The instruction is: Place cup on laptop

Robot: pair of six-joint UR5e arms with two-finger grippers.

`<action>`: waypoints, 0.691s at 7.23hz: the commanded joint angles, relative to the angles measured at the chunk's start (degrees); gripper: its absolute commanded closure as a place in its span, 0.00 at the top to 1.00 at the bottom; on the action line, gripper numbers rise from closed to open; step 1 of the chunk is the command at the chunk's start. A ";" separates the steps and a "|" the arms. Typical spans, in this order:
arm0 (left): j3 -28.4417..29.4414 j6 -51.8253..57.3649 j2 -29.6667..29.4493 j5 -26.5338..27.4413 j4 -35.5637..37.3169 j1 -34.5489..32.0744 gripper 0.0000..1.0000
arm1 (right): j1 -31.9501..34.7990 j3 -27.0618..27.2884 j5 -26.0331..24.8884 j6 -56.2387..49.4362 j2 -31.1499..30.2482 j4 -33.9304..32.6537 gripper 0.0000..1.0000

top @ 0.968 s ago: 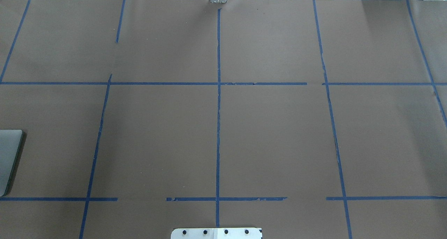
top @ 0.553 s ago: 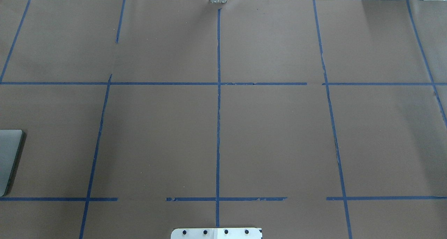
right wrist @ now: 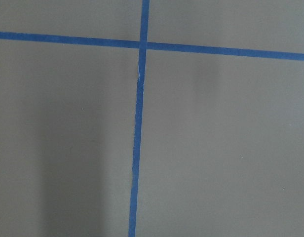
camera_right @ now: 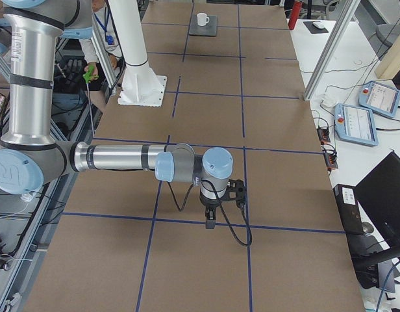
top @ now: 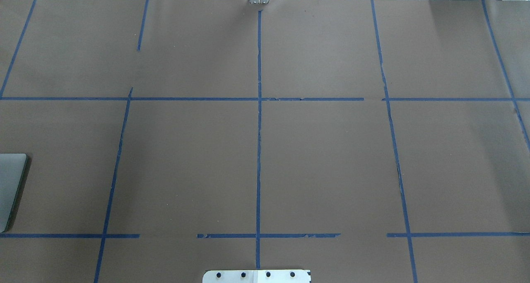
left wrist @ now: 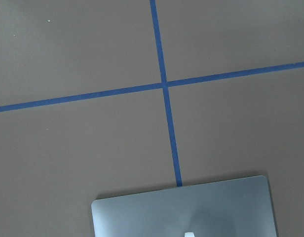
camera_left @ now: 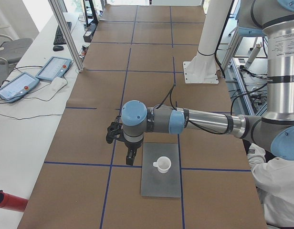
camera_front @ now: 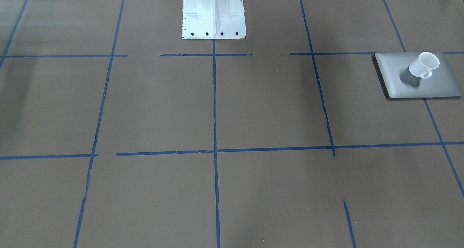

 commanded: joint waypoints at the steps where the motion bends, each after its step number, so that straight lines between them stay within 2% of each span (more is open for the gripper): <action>1: 0.14 0.08 -0.01 0.16 0.01 0.00 1.00 | 0.00 0.00 -0.07 0.00 0.00 -0.09 1.00; 5: 0.05 0.43 -0.09 -0.01 0.10 0.00 1.00 | 0.00 0.00 0.02 0.00 0.00 0.00 1.00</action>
